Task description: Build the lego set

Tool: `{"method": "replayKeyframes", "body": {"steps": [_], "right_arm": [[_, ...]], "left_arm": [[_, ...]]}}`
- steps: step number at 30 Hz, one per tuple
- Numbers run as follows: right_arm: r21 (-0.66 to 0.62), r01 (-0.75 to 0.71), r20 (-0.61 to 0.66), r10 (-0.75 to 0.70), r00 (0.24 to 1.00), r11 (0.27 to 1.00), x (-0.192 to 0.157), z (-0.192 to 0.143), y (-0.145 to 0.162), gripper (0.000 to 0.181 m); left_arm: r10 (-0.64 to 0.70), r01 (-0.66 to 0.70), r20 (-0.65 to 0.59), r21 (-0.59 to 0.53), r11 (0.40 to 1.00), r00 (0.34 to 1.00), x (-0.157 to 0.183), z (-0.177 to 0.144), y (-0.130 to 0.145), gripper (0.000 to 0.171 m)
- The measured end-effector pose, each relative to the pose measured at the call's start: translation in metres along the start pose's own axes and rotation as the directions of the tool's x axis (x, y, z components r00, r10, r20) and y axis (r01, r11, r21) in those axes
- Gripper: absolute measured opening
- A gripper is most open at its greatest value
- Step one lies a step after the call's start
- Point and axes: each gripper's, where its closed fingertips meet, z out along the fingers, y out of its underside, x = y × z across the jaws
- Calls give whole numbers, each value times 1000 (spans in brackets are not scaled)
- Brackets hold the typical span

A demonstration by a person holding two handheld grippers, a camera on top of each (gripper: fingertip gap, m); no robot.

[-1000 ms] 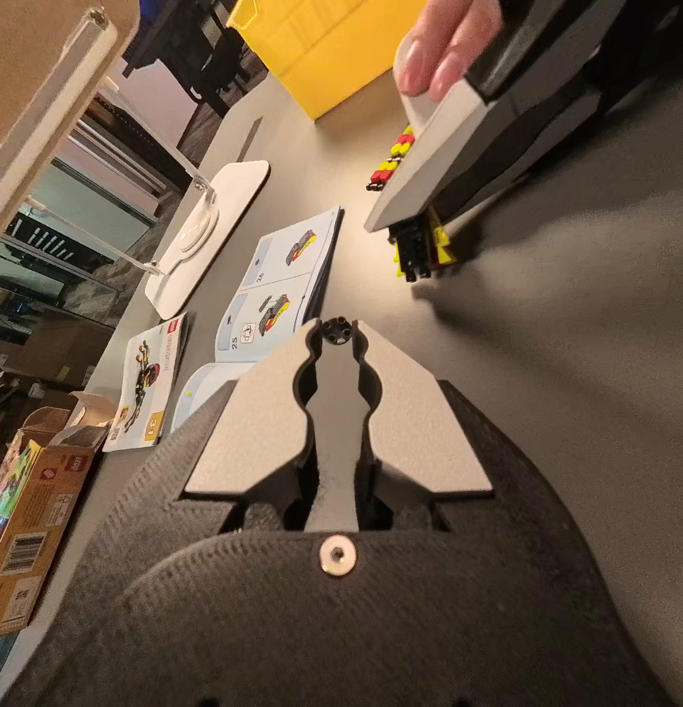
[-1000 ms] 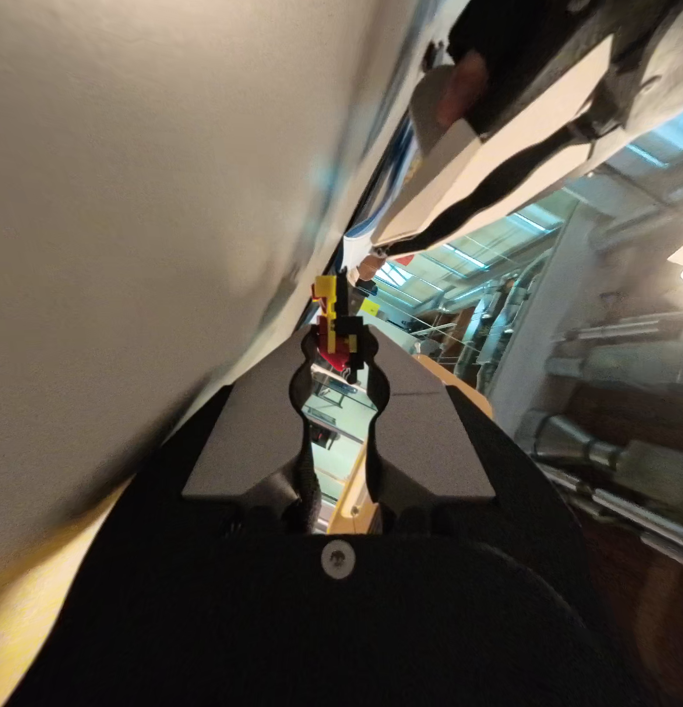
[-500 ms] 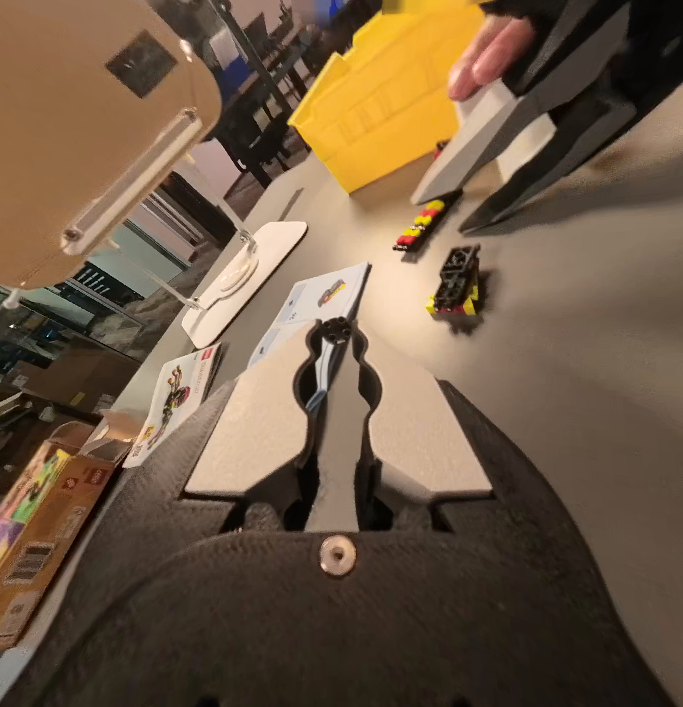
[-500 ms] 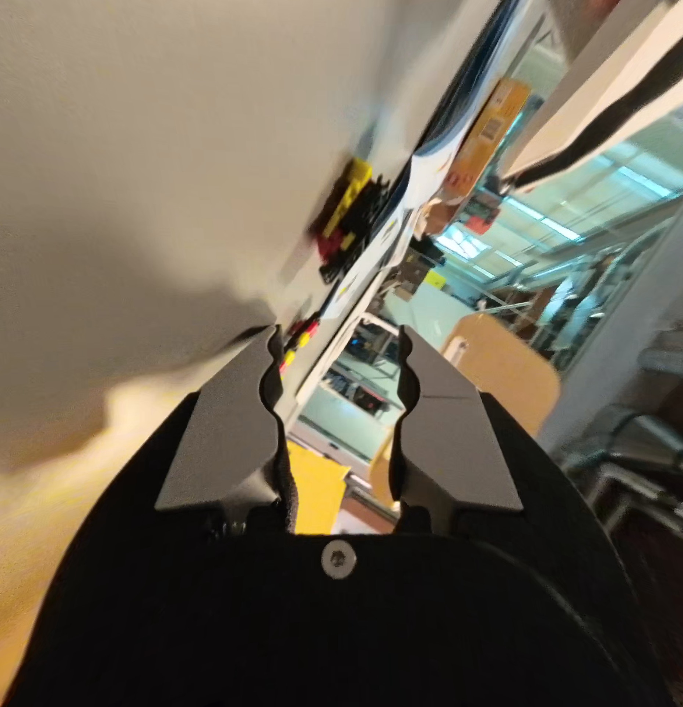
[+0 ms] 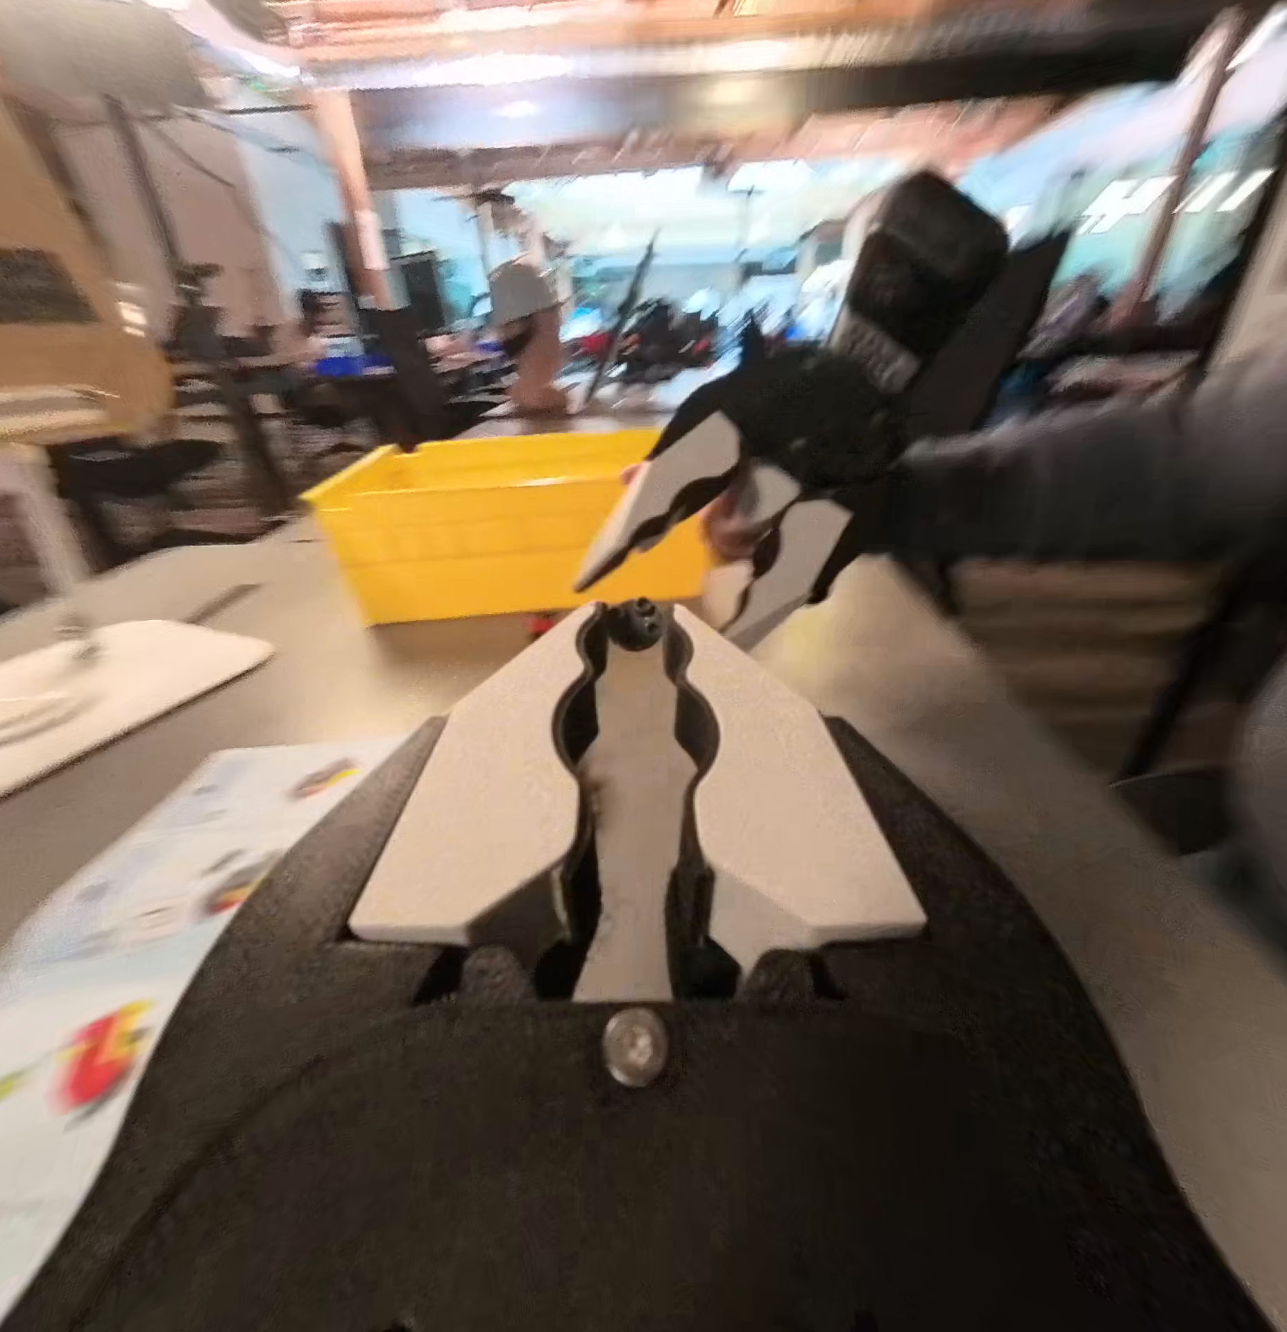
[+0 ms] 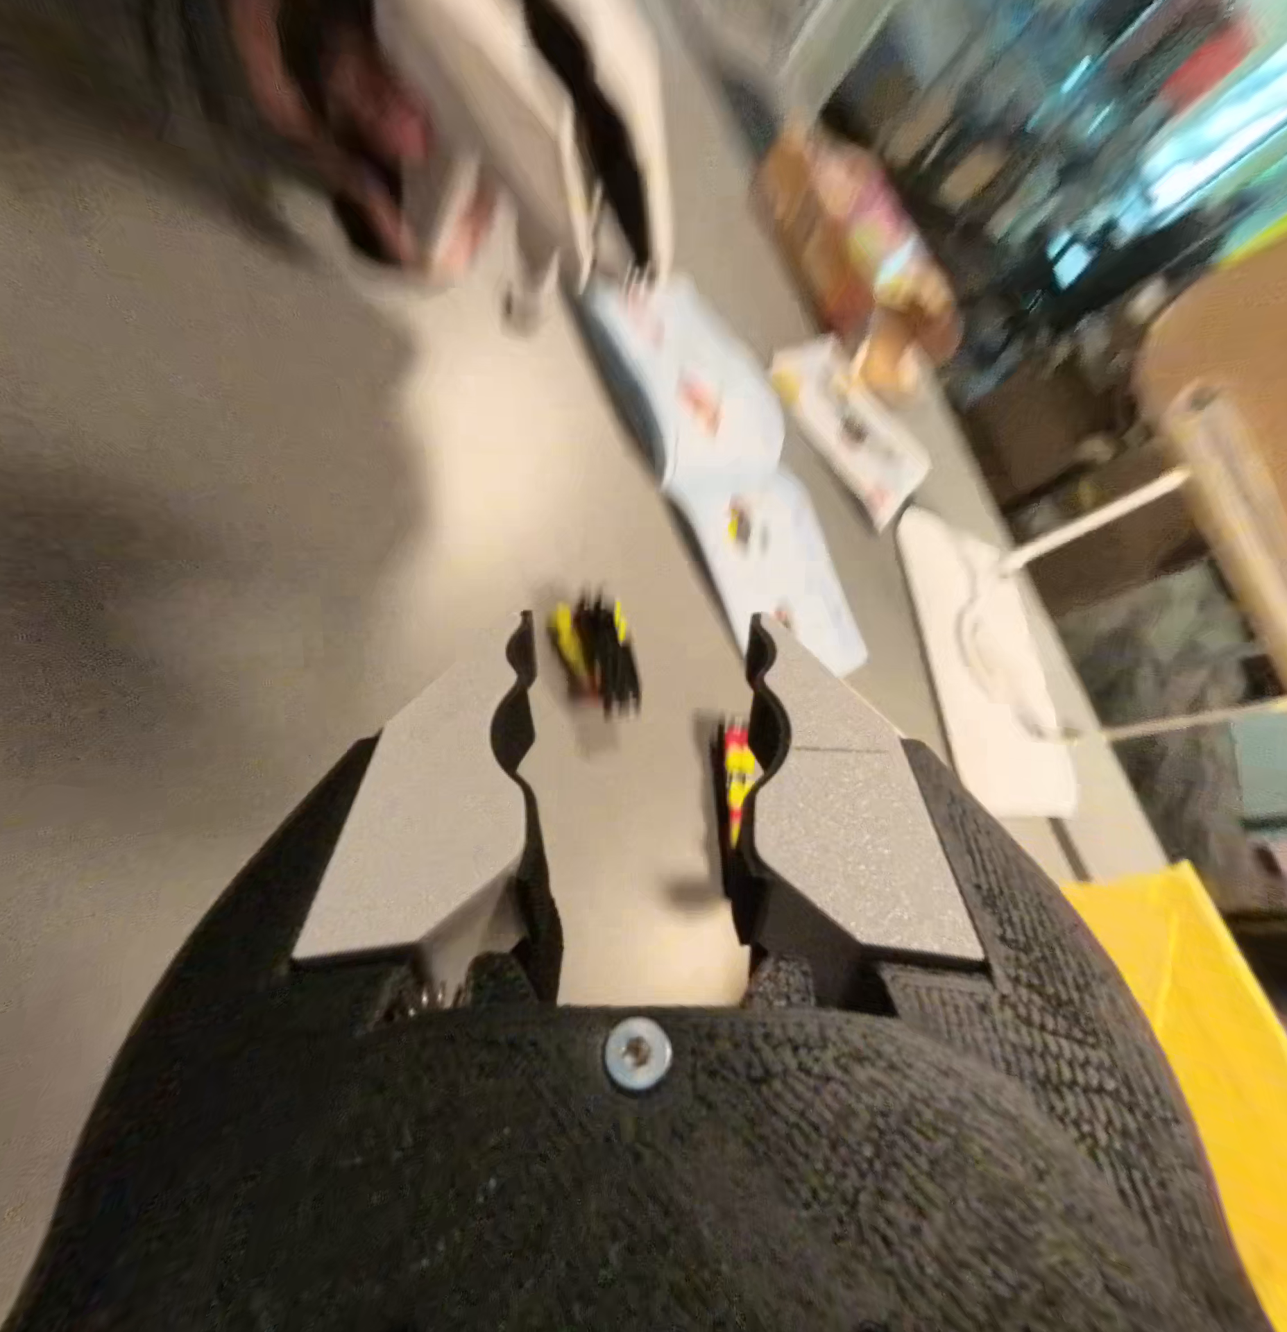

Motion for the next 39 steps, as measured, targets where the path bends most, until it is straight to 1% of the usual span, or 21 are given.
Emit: {"method": "replayKeyframes", "body": {"steps": [1, 3, 4, 6, 7, 9, 13, 15, 18, 21, 22, 23, 25, 27, 30, 31, 33, 35, 37, 39], "right_arm": [[72, 8, -45, -4, 999, 997, 3, 0, -21, 52], [131, 80, -97, -67, 993, 988, 2, 2, -50, 45], [136, 116, -105, -102, 989, 984, -1, 5, -59, 40], [160, 186, -103, -171, 980, 969, -10, 8, -75, 31], [176, 218, -114, -200, 973, 960, -11, 9, -83, 26], [188, 264, -153, -237, 959, 946, -8, 7, -92, 22], [193, 277, -185, -242, 952, 941, -2, 6, -99, 23], [170, 309, -238, -265, 934, 936, 2, 8, -98, 22], [192, 329, -306, -262, 915, 925, 5, 8, -104, 18], [207, 326, -347, -243, 906, 922, 6, 10, -108, 18], [216, 323, -365, -231, 902, 921, 8, 9, -109, 16], [228, 316, -373, -217, 902, 921, 9, 9, -110, 14], [239, 299, -369, -199, 908, 924, 10, 10, -111, 13], [217, 309, -370, -215, 904, 926, 10, 13, -106, 15], [178, 280, -342, -208, 916, 943, 12, 19, -90, 10], [158, 261, -326, -199, 924, 952, 13, 23, -81, 9], [112, 226, -336, -177, 925, 968, 19, 29, -59, 9], [92, 176, -353, -133, 926, 980, 23, 32, -37, 9], [69, 105, -328, -77, 942, 992, 21, 38, -18, 10], [53, 3, -238, 10, 971, 999, 12, 46, -4, 12]], "left_arm": [[-98, 101, -58, 48, 994, 994, 5, -1, -8, 14], [-252, 274, -162, 133, 952, 954, 8, -5, -23, 14], [-306, 341, -211, 154, 928, 928, 10, -7, -29, 13], [-375, 428, -284, 156, 890, 882, 13, -9, -33, 13], [-394, 452, -304, 153, 879, 868, 13, -9, -33, 13], [-421, 487, -331, 150, 860, 845, 14, -10, -33, 13], [-473, 553, -355, 172, 815, 807, 8, -12, -37, 13], [-493, 584, -372, 189, 789, 786, 6, -14, -40, 13], [-517, 626, -400, 217, 749, 757, 5, -15, -45, 13], [-535, 662, -423, 250, 707, 732, 4, -17, -50, 13], [-539, 663, -419, 250, 705, 731, 4, -17, -49, 10], [-538, 658, -410, 248, 711, 737, 3, -16, -48, 0], [-536, 653, -400, 260, 711, 743, 3, -16, -47, 0], [-545, 660, -398, 254, 707, 738, 1, -15, -46, 0], [-560, 640, -321, 260, 723, 763, -9, -13, -37, 0], [-568, 627, -269, 260, 735, 778, -15, -12, -31, 0], [-568, 572, -101, 267, 775, 817, -34, -13, -16, 0], [-524, 485, 81, 280, 829, 848, -55, -21, -4, 0], [-461, 389, 225, 300, 871, 858, -74, -36, -2, 0], [-400, 296, 314, 330, 896, 861, -86, -50, -9, 0]]}}
